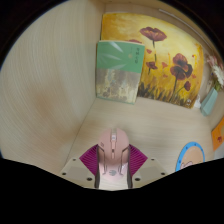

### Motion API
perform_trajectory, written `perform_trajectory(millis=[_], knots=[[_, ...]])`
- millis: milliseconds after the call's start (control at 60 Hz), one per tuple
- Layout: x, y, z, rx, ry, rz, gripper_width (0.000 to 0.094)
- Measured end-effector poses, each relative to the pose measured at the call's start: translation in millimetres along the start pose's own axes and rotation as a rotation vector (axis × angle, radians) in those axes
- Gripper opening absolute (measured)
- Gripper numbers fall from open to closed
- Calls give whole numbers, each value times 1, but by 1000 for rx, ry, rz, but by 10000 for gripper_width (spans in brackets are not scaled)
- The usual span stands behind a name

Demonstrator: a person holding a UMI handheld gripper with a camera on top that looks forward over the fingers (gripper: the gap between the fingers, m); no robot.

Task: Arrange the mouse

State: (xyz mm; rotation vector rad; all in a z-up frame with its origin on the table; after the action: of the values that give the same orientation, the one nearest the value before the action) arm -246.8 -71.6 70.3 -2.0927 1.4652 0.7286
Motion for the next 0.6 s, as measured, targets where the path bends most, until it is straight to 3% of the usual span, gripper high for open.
perform_trajectory(millis=[217,317,450,600], knots=[[-102,-116,-112,110,-250,57,375],[-120,-177,-156,150,-334,113,372],[-92,-248,-172,206,-321,102,371],[-14,-296,-144,226,-180,99,369]])
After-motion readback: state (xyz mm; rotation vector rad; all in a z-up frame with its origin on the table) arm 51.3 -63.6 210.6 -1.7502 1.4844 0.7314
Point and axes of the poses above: the point between the fingertips, and its own axes, seen from behind it with the camera up: y to the left, x down, z forward, the way the camera looks, the point moved 6 cm from there along -z, backward, against the way the camera looks, and after that the axes turned 7 degrees about -z, right-handed, at the moved point
